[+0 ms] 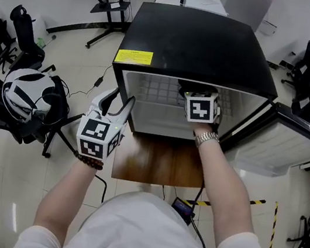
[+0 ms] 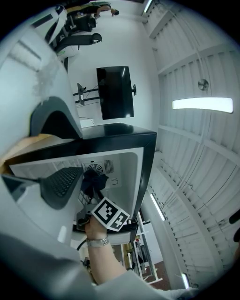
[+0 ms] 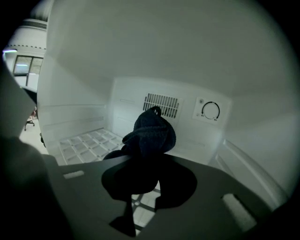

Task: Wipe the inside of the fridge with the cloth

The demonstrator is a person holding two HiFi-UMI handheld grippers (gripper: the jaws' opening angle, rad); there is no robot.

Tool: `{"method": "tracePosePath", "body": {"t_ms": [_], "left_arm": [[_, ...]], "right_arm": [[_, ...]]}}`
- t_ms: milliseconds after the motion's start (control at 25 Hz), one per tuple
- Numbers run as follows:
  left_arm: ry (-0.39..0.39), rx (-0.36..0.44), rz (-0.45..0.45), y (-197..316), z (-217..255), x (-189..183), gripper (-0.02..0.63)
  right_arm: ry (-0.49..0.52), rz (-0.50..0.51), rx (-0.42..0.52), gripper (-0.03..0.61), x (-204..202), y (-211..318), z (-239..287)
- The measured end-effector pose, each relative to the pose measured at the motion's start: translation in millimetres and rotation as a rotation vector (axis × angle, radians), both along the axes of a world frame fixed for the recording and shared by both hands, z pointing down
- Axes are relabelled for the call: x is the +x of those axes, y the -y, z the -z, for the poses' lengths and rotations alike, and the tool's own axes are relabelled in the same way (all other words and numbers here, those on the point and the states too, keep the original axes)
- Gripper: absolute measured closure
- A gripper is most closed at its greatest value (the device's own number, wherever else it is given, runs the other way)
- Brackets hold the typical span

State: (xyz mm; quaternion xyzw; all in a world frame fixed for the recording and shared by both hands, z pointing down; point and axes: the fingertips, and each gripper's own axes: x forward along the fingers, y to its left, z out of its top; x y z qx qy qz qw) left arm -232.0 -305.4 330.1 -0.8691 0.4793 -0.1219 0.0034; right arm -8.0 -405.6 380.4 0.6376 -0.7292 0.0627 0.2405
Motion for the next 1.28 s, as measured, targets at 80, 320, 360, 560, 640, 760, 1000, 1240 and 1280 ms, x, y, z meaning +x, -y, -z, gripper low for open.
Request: {"method": "tracePosePath", "body": {"t_ms": [80,320,360,560,640,760,1000,1240,1280], "left_arm": [[-0.002,0.0,0.005,0.4,-0.1,0.0,0.426],[-0.014,0.002,0.017,1.2,1.0,-0.4,0.426],[-0.016,0.002,0.019,1.3,1.1,-0.5,0.426],[-0.022,0.001,0.029,2.0,1.7,1.4,0.426],[-0.024,0.0,0.031,2.2,1.6,1.1,0.426],[-0.029,0.0,0.034,1.9,1.6,1.0,0.426],[-0.036,-0.001,0.04,2.0,1.7,1.5,0.426],[-0.034,0.001,0.033,2.2,0.4,2.0,0.426],[-0.033,0.001,0.032,2.2,0.0,1.6,0.426]], "right_arm": [[-0.002,-0.03,-0.018,0.508,14.6,-4.2,-3.6],[0.004,-0.102,-0.06,0.508,50.4,-14.9,-12.4],[0.004,-0.113,-0.062,0.508,56.0,-16.3,-12.5],[0.005,-0.146,-0.054,0.508,79.2,-19.5,-9.9],[0.007,-0.166,-0.067,0.508,85.9,-22.3,-12.1],[0.016,-0.175,-0.069,0.508,89.7,-23.9,-12.2],[0.042,-0.139,-0.023,0.508,76.0,-26.4,2.7],[0.09,-0.016,0.078,0.508,19.5,-33.0,33.8],[0.098,0.005,0.083,0.508,7.2,-35.0,35.6]]}}
